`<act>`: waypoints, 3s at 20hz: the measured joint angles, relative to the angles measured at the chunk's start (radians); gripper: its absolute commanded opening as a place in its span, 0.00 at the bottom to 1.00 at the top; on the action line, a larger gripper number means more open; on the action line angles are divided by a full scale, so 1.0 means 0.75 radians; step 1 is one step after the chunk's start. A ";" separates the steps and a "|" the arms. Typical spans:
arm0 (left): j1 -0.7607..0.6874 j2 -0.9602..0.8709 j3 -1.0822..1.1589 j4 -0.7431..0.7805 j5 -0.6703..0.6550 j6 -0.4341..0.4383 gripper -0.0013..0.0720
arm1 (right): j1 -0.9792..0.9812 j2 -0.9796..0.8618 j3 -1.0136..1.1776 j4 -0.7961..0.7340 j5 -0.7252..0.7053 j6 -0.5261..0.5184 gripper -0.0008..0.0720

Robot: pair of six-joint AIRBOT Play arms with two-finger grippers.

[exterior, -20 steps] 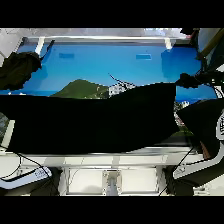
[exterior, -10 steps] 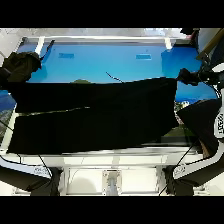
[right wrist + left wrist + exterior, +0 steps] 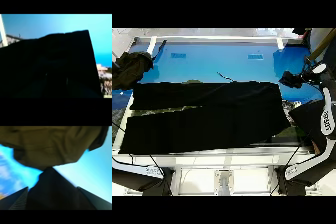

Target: Fold the clothes and pants, and hang the long-sleeved shirts on hangers.

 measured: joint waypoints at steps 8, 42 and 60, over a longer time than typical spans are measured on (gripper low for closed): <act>0.175 0.075 -0.189 -0.013 -0.322 0.041 0.98 | 0.032 0.083 0.000 -0.027 0.177 -0.028 0.39; 0.018 -0.202 -0.341 -0.421 0.360 -0.343 0.03 | 0.336 0.093 0.000 -0.016 0.230 -0.039 0.38; 0.211 0.304 -0.339 0.024 -0.443 -0.025 0.02 | 0.335 0.301 0.000 -0.047 0.275 -0.122 0.38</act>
